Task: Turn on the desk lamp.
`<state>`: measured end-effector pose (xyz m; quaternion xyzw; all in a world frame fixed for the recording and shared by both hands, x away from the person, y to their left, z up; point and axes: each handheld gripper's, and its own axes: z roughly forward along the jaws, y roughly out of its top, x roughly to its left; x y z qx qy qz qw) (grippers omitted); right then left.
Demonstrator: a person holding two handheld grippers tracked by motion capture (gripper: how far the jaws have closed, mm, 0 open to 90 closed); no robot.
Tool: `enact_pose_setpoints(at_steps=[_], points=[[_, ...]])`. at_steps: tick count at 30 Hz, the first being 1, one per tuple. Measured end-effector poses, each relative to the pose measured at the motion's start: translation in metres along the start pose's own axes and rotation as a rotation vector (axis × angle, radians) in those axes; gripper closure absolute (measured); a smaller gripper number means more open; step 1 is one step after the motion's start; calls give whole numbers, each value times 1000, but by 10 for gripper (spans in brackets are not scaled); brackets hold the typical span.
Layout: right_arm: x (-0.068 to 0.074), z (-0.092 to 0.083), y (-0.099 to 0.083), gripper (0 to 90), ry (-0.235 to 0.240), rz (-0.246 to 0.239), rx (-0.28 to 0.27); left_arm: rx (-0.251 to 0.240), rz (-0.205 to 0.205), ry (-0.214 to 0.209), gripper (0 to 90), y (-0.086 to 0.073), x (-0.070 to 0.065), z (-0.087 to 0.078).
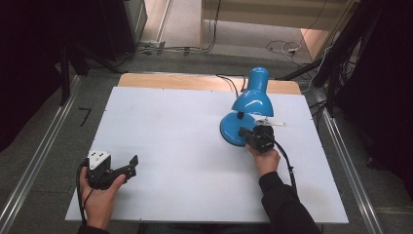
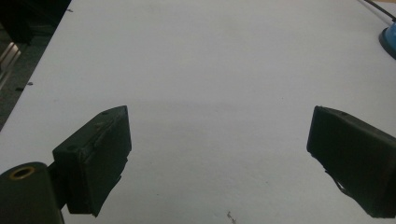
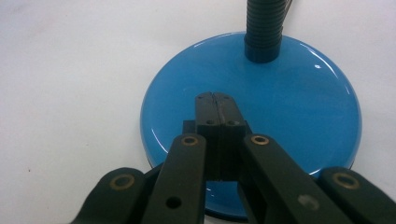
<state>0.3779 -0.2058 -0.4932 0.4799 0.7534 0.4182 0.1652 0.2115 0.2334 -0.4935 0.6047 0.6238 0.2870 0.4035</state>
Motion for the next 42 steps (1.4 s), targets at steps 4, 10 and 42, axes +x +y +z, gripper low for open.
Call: enact_pose_setpoints(at_steps=[4,10,42], points=[[0,0,-1,876,-1,4,2,1,-1,2,71,0,0,0],[0,0,-1,876,1,6,3,4,-2,0,71,0,0,0],[6,0,-5,877,-46,-22,-19,8,-12,-5,71,-1,1,1]])
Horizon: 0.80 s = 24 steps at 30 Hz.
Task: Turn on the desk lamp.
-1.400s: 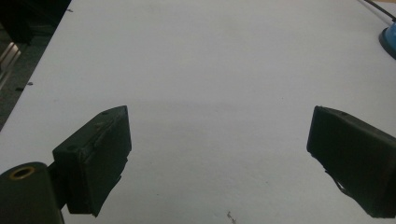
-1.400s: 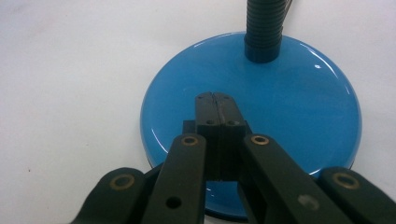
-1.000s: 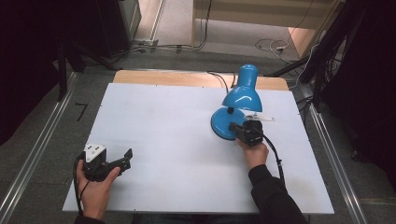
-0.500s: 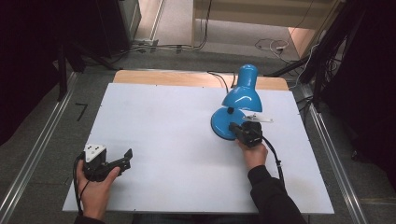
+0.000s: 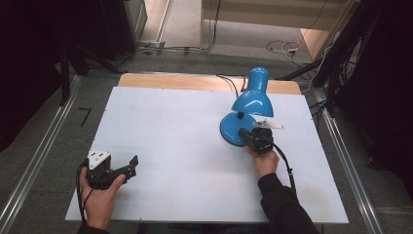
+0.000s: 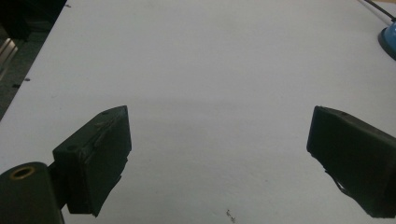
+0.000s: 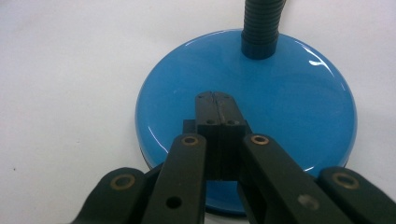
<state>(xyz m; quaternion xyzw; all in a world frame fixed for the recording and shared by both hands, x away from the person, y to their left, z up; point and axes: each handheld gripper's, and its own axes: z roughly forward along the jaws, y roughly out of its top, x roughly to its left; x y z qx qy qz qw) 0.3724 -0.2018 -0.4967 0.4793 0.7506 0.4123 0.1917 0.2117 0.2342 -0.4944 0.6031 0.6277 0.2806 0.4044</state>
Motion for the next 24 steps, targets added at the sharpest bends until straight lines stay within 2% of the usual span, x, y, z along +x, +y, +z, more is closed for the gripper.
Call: enact_pose_setpoints(at_steps=[11,13,16,19,24], points=[[2,-1,-2,878,-5,-5,-7,1,1,0,71,0,0,0],[2,0,-2,878,14,-5,3,1,1,-1,71,0,0,0],[7,-1,-4,878,-10,-32,-5,2,3,-1,71,0,0,0],[6,-1,-5,878,1,-12,-10,-1,1,0,71,0,-1,0],[6,-1,-4,878,7,-18,-7,2,-2,0,71,0,0,0]])
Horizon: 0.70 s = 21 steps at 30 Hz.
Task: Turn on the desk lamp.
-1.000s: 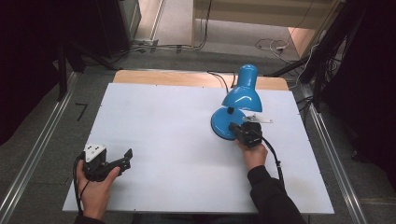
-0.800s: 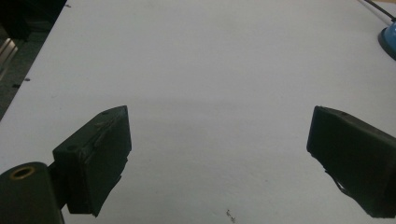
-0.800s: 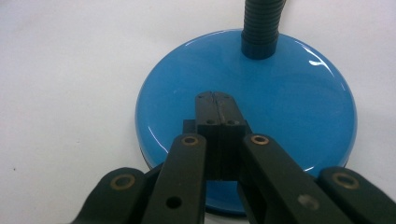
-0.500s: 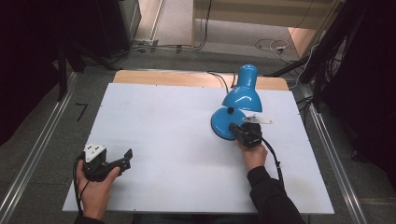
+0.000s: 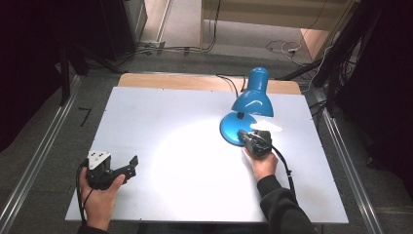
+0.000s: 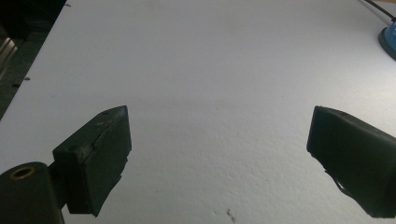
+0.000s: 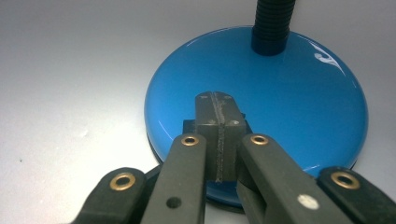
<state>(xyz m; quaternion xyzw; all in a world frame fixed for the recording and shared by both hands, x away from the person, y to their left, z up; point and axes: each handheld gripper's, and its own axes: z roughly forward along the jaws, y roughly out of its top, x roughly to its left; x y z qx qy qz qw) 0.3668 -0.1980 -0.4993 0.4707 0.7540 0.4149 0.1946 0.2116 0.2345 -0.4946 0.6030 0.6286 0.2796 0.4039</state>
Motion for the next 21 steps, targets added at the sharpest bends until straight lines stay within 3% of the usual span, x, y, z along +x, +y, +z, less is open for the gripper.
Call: enact_pose_setpoints(at_steps=[16,19,21], points=[[-5,-1,1,865,14,13,10,-4,0,-1,71,0,0,0],[-7,-3,1,779,24,13,13,-3,0,-2,71,0,0,0],[-7,-4,2,648,30,8,15,-3,0,-2,71,0,0,0]])
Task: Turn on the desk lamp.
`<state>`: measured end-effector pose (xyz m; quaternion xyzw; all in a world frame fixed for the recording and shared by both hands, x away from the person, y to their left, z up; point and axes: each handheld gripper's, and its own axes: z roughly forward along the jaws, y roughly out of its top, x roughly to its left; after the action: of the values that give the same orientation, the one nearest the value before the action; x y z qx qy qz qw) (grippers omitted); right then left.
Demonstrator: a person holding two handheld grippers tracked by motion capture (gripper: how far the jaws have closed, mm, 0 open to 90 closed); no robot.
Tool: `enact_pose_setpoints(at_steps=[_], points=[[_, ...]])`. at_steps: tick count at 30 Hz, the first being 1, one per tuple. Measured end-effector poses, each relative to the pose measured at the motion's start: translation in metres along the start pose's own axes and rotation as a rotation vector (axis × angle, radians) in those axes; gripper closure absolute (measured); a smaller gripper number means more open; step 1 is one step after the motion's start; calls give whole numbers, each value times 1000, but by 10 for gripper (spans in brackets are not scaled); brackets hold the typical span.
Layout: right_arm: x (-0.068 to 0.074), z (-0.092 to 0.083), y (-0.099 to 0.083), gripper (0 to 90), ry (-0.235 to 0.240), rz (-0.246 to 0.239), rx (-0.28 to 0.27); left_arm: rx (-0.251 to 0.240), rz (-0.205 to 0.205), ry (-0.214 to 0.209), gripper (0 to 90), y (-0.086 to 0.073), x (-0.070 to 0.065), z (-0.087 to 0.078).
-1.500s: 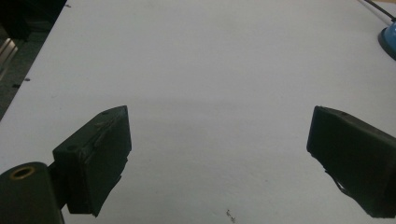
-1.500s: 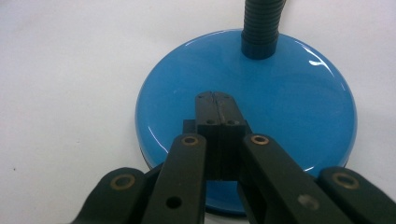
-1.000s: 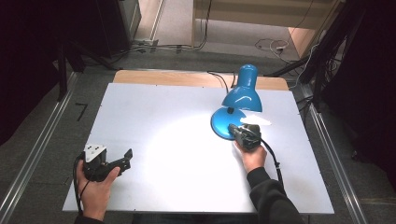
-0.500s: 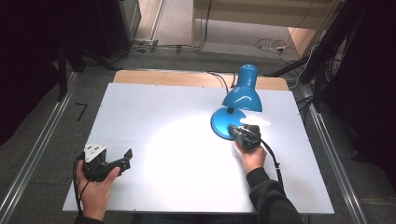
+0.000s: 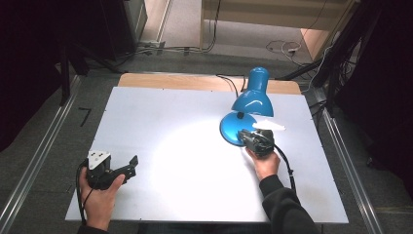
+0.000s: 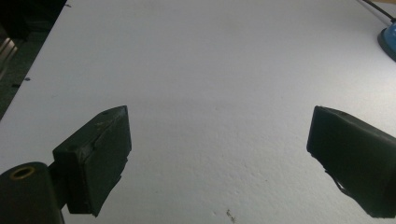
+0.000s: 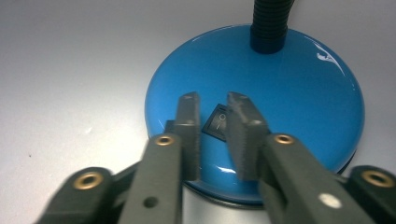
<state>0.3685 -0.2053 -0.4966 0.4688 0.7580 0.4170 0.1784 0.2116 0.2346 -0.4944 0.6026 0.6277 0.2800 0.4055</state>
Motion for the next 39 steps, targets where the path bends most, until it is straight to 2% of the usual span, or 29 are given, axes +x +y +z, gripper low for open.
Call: enact_pose_setpoints(at_steps=[4,15,36,39], points=[[-2,0,0,538,9,15,6,2,0,1,71,0,0,0],[-6,-7,3,332,-17,32,-2,1,2,1,71,0,0,0],[-8,-20,3,243,3,8,25,3,-7,-1,71,0,1,0],[-9,-23,2,243,6,16,20,2,-8,-2,71,0,0,0]])
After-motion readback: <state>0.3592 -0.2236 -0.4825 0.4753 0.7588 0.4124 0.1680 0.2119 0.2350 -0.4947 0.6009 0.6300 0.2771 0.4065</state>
